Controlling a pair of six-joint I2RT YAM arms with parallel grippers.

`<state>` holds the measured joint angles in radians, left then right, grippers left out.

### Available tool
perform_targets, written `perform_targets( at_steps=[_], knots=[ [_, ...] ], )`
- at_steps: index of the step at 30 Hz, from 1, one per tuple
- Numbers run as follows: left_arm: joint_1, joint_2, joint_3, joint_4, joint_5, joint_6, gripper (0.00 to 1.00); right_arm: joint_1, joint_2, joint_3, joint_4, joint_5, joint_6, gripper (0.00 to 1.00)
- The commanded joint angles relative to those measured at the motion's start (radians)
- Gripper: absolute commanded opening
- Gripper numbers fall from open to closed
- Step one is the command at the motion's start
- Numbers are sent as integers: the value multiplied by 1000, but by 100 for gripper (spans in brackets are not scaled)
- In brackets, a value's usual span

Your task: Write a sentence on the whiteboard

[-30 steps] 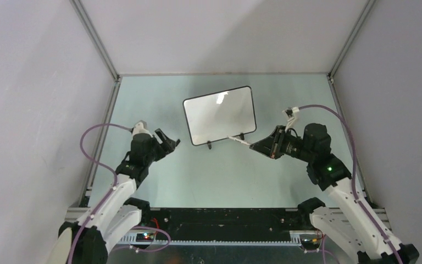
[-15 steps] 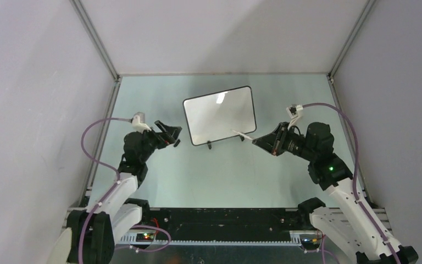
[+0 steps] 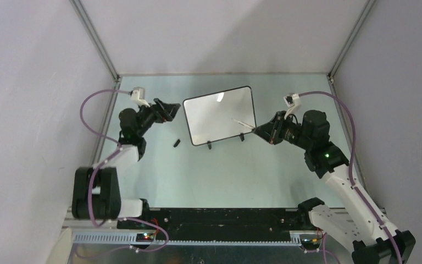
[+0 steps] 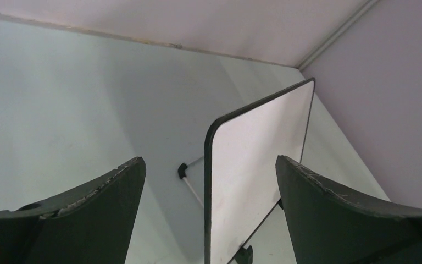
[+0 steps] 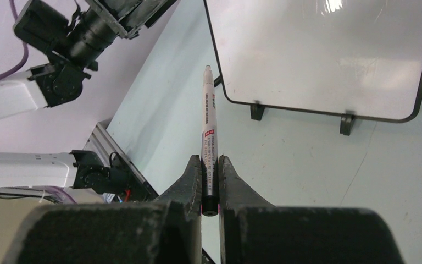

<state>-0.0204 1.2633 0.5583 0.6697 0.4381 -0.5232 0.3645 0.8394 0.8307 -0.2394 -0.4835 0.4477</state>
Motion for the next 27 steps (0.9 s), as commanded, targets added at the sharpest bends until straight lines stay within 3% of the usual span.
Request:
perform_targets(
  at_steps=[1,4,7,10,14,17,21,27],
  knots=[
    [17,187,140,226,277,-22,92,5,73,95,39,17,-58,0],
    [17,308,183,342,373,-89,84,18,128,131,29,21,-73,0],
    [17,356,220,312,388,-60,83,34,149,165,38,31,-81,0],
    [17,395,280,229,442,-36,74,46,172,197,44,38,-78,0],
    [17,450,307,292,502,-73,66,70,222,267,37,45,-84,0],
    [17,507,337,344,557,-128,51,114,295,327,-4,86,-106,0],
    [46,544,340,419,581,-182,51,212,402,440,-75,234,-173,0],
    [66,556,344,408,591,-172,49,285,528,553,-82,304,-202,0]
  ],
)
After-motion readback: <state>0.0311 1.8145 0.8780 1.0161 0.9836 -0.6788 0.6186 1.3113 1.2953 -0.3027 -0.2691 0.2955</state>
